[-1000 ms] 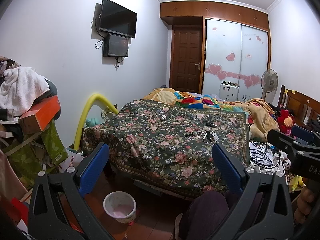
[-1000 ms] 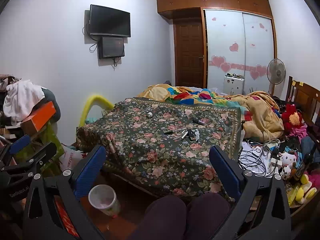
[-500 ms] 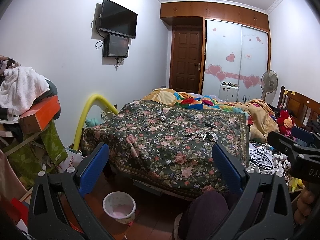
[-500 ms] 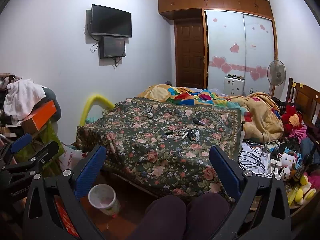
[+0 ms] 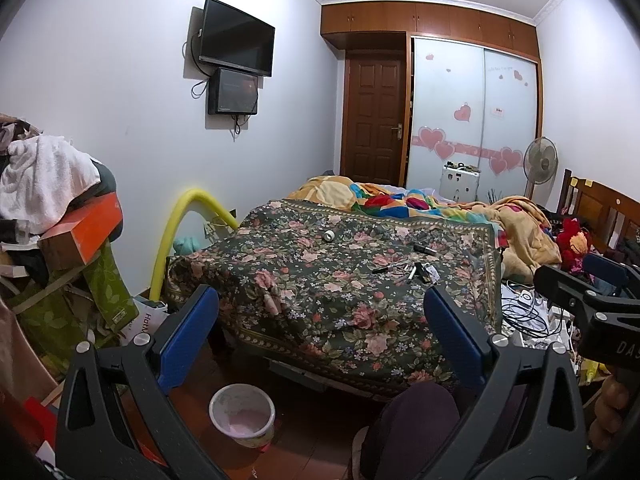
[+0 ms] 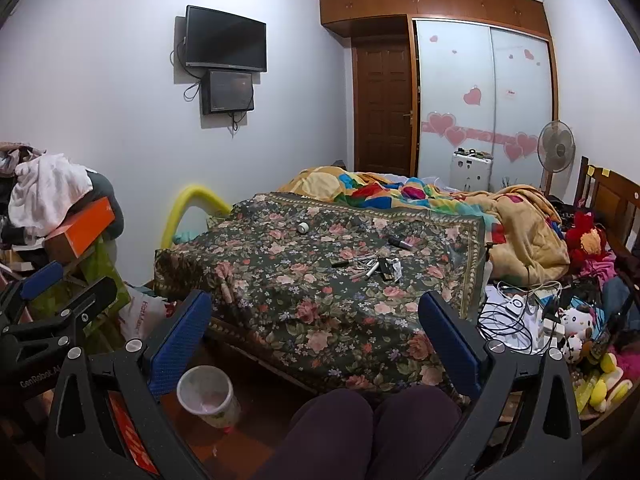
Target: Collect trash
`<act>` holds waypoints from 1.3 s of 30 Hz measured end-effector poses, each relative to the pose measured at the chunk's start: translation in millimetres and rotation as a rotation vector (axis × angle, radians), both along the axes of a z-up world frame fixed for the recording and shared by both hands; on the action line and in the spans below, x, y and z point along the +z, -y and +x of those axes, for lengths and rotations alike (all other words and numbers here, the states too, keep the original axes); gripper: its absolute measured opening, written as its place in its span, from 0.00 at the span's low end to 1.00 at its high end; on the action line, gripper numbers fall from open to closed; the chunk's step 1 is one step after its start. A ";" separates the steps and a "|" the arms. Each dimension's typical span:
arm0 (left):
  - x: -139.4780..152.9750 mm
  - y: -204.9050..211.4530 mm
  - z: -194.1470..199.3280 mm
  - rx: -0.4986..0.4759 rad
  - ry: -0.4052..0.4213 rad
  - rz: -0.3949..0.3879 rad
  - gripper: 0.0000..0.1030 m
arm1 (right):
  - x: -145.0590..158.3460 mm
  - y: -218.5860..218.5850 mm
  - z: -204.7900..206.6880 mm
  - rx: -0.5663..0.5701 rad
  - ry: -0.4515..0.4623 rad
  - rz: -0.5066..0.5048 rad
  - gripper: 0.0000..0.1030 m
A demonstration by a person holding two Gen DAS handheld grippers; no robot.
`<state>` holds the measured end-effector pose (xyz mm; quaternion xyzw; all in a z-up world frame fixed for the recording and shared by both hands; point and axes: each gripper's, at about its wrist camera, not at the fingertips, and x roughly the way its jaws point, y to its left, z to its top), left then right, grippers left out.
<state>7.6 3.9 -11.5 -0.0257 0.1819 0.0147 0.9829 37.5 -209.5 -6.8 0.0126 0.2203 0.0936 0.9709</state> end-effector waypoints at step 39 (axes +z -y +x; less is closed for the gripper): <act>-100.5 111.0 358.7 -0.123 -0.338 -0.092 0.87 | -101.2 111.6 262.8 -0.157 -0.260 -0.175 1.00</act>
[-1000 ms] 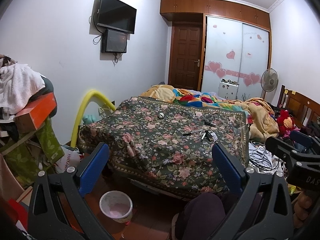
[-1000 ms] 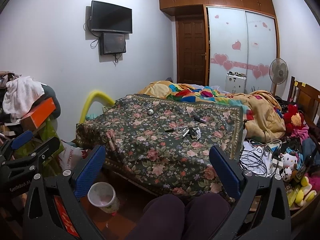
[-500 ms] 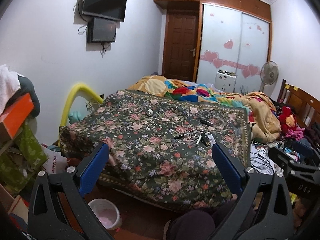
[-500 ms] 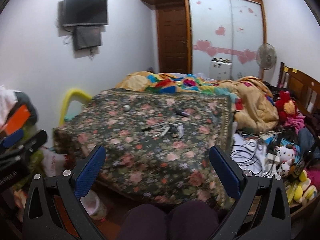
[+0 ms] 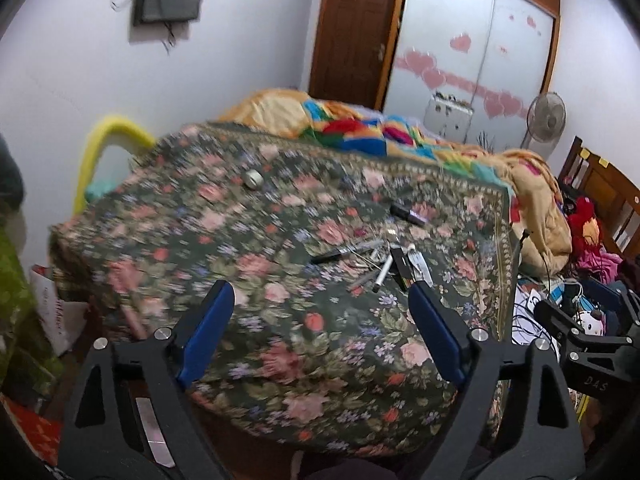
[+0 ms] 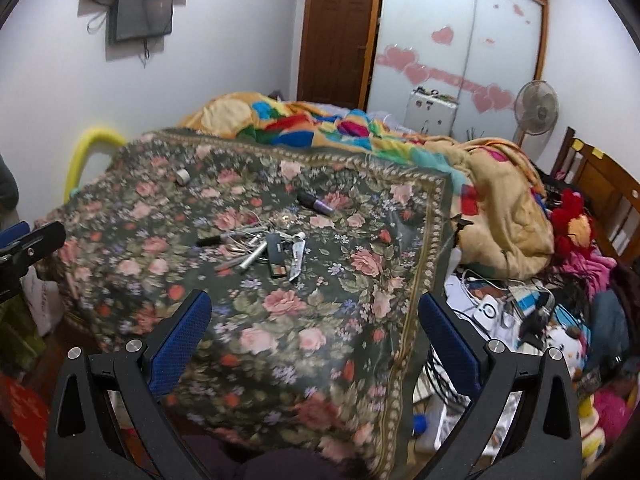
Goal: Collect trash
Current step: 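Move both tools down toward the pile of items on the bedspread, then grasp the white-and-blue toothpaste tube with the right tool while the left tool grasps the black TRAINER box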
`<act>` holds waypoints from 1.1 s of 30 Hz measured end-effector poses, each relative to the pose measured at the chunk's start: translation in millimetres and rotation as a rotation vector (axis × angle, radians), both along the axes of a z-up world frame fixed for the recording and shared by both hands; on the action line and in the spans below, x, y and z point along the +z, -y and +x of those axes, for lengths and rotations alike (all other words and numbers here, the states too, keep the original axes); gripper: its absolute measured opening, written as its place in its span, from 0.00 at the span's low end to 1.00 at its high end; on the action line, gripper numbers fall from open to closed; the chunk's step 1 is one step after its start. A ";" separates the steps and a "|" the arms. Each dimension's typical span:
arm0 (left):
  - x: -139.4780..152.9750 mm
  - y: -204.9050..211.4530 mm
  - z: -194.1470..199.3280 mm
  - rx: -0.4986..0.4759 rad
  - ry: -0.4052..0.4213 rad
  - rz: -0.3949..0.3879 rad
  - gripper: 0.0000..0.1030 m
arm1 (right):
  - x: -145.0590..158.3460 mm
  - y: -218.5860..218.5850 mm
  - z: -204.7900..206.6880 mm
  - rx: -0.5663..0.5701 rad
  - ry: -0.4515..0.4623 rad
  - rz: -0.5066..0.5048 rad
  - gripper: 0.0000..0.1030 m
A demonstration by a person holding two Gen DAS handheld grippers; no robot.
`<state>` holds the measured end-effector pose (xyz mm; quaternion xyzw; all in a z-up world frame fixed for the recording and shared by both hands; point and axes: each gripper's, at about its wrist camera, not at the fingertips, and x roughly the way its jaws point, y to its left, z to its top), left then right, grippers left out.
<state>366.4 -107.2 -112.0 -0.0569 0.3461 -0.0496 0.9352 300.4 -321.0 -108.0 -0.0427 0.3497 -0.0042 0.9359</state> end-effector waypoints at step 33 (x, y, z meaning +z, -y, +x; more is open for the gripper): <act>-132.9 99.9 173.9 -0.261 -0.290 0.019 0.33 | -151.2 39.8 215.6 0.192 -0.358 0.261 0.06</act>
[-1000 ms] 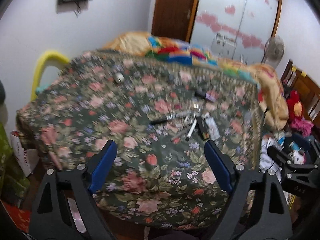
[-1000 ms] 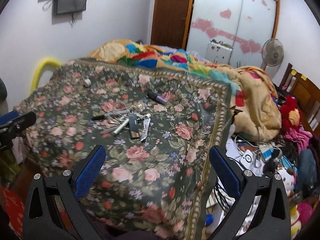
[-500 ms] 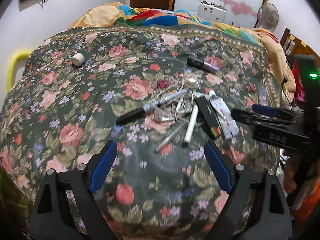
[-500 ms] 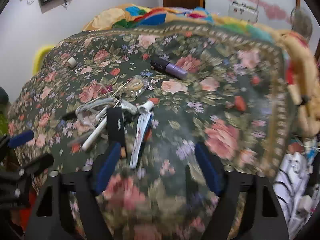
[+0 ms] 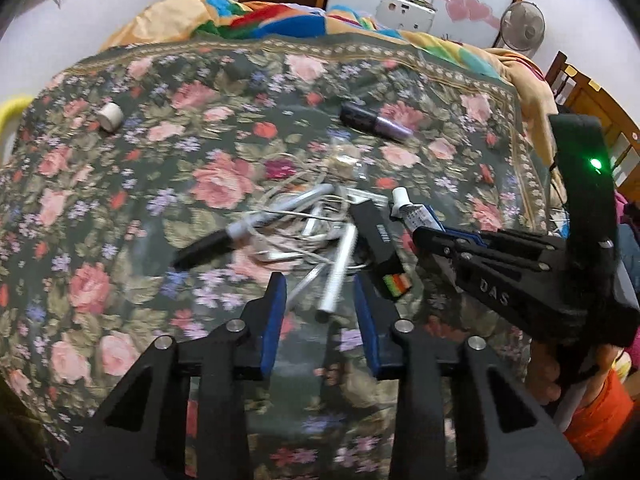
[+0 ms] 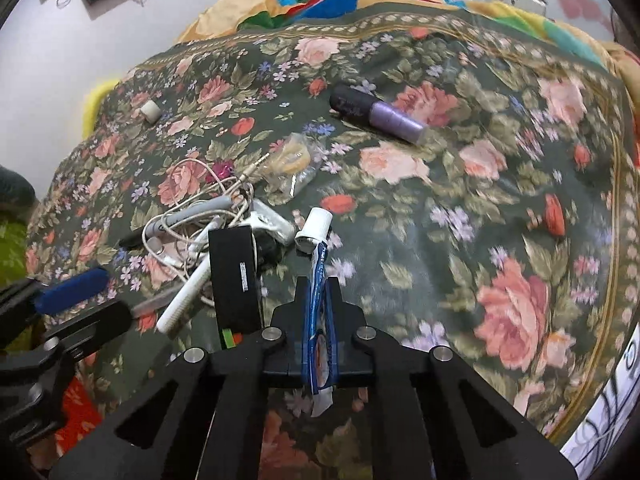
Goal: Collect trash
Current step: 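Grasp the white-and-blue toothpaste tube with the right tool while the left tool grasps the black TRAINER box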
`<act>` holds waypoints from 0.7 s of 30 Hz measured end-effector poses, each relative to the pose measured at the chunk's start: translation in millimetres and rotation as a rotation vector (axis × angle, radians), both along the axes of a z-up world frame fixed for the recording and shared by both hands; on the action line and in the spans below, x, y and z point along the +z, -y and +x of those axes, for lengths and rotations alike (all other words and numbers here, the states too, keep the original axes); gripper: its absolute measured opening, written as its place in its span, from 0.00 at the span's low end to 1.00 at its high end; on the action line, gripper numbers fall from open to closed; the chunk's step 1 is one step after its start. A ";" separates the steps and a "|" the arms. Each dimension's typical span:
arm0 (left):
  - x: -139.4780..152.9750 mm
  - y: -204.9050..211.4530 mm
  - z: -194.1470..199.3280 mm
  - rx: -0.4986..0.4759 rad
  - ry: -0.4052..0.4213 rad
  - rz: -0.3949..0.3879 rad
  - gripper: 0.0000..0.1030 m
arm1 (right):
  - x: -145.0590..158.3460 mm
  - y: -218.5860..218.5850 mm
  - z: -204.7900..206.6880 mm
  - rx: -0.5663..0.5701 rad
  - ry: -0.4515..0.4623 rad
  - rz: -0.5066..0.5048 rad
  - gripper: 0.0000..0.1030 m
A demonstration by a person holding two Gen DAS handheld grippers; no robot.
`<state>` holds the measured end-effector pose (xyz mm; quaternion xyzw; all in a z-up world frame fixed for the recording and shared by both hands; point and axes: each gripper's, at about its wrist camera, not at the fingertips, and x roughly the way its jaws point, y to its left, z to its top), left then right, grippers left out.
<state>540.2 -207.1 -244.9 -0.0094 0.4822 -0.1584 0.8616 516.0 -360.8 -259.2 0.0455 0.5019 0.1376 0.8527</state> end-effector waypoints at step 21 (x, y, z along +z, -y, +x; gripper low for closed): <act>-32.5 73.2 36.1 0.065 -0.043 0.062 0.33 | 28.2 44.1 -43.5 -0.092 0.096 -0.093 0.06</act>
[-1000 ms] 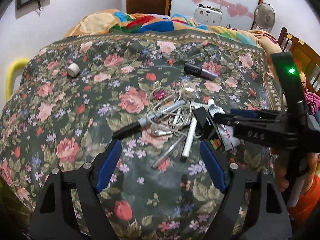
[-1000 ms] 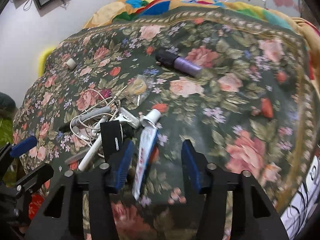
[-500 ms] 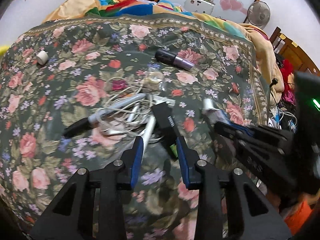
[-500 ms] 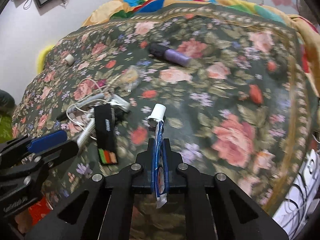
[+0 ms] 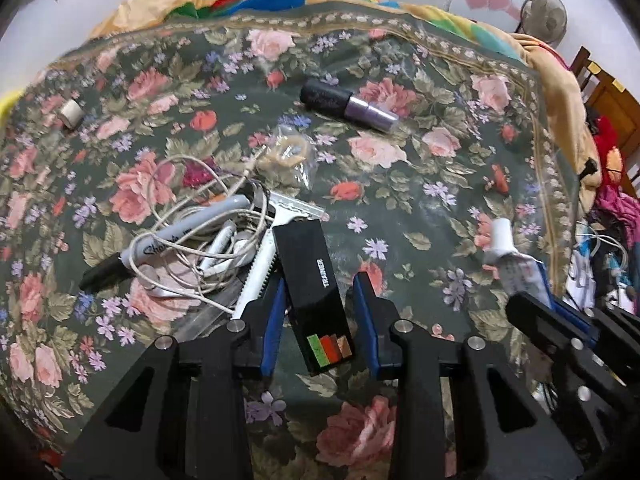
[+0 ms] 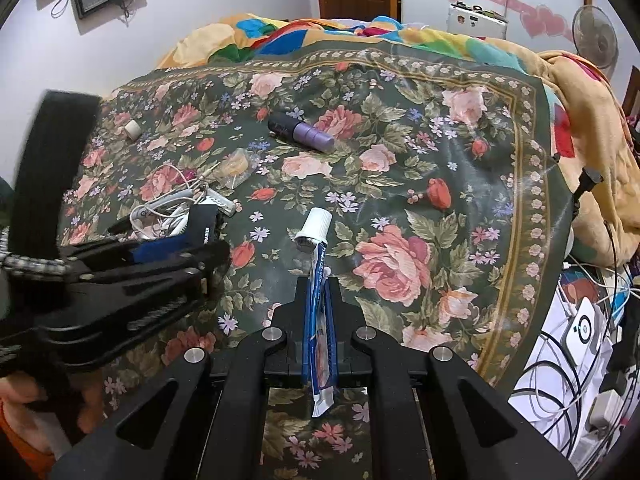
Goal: Collect trash
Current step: 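Carry the toothpaste tube and black box with both tools down to the white bin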
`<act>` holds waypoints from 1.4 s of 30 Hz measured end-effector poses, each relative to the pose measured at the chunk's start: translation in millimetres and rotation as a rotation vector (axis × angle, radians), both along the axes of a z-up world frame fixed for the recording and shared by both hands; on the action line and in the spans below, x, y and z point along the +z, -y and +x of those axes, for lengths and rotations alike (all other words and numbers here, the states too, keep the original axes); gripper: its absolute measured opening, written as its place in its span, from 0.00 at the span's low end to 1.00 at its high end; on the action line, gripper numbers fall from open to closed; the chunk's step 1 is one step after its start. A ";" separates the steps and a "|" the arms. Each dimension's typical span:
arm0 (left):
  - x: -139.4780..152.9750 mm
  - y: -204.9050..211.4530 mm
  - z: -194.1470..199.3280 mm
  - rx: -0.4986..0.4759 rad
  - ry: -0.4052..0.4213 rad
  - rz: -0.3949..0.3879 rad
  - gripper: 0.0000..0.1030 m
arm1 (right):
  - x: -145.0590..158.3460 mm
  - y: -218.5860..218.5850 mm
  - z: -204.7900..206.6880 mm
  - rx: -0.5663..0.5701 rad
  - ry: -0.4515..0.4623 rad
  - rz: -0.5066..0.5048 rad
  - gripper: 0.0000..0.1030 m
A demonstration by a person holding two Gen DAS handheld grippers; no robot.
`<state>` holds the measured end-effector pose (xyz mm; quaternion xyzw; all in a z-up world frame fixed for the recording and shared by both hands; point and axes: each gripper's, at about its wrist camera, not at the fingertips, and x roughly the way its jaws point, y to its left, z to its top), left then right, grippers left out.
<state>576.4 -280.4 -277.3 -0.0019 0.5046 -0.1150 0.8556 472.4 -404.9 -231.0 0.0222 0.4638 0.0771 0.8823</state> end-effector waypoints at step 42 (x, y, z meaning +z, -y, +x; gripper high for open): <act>197.9 -200.3 -268.7 0.105 0.291 -0.100 0.21 | 174.9 -115.8 -171.1 0.146 0.228 -0.004 0.06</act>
